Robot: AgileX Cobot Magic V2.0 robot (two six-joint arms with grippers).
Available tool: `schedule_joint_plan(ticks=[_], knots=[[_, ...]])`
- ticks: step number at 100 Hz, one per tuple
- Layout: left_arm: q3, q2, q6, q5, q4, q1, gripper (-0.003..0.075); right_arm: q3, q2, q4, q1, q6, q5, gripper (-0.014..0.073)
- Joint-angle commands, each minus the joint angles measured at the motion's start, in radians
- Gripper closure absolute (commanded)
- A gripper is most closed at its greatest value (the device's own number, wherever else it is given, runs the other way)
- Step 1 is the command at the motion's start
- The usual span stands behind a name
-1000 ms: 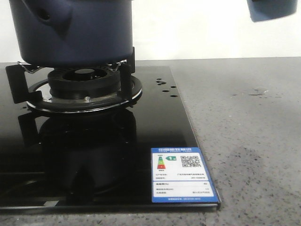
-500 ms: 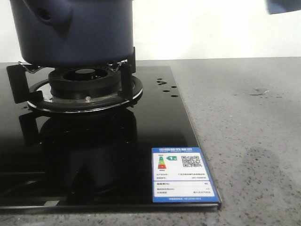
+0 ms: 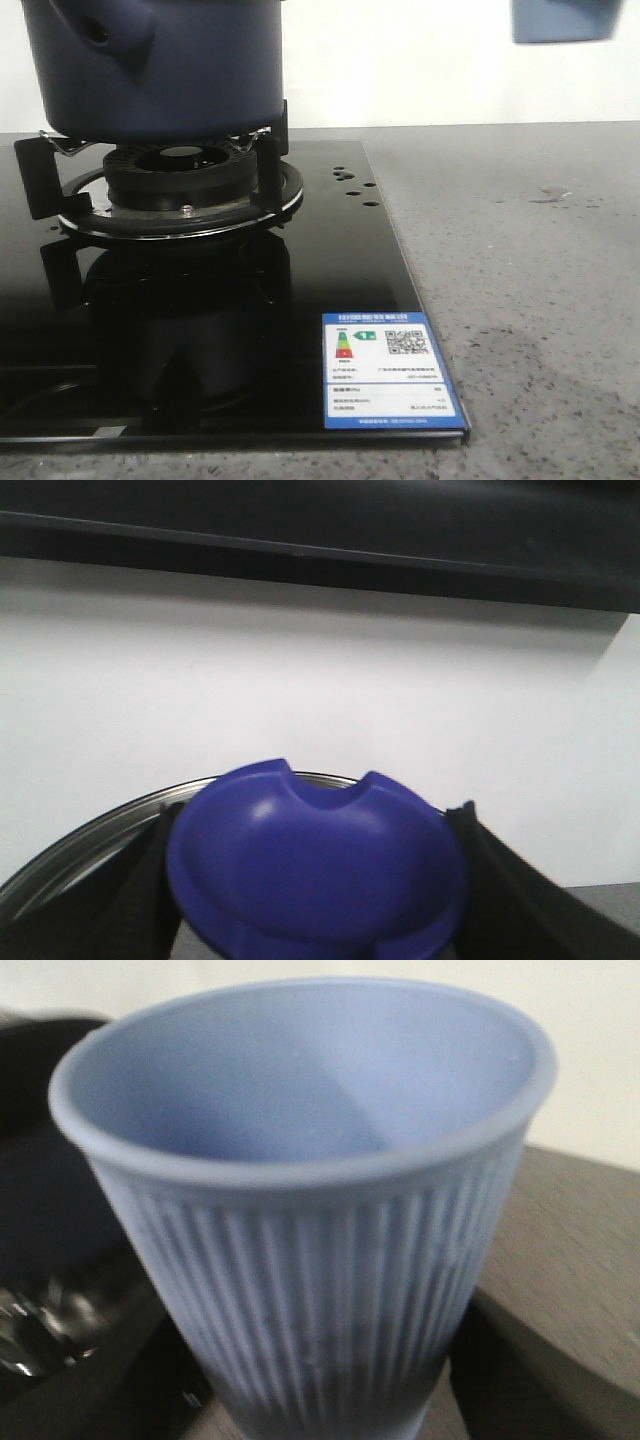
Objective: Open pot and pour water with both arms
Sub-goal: 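Carry the cup back toward its spot on the counter with the right gripper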
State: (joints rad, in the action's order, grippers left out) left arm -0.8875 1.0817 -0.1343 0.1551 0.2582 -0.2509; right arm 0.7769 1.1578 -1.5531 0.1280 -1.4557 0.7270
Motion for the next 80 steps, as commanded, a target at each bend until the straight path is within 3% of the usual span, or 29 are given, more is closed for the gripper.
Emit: schedule_joint_plan(ticks=[1, 9, 42, 80], knots=[[-0.041, -0.026, -0.001, 0.096, -0.006, 0.004, 0.0341, 0.036, 0.01, 0.239, 0.026, 0.131, 0.103, 0.0262], [-0.041, -0.026, -0.001, 0.081, -0.006, 0.004, 0.0341, 0.032, 0.028, 0.3, 0.05, 0.216, 0.173, 0.0262], [-0.041, -0.026, -0.001, 0.07, -0.006, 0.004, 0.0341, -0.104, 0.032, 0.318, 0.151, 0.523, 0.107, 0.0262], [-0.041, -0.026, -0.001, 0.07, -0.006, 0.004, 0.0341, -0.295, 0.058, 0.627, 0.151, 0.895, 0.106, 0.0262]])
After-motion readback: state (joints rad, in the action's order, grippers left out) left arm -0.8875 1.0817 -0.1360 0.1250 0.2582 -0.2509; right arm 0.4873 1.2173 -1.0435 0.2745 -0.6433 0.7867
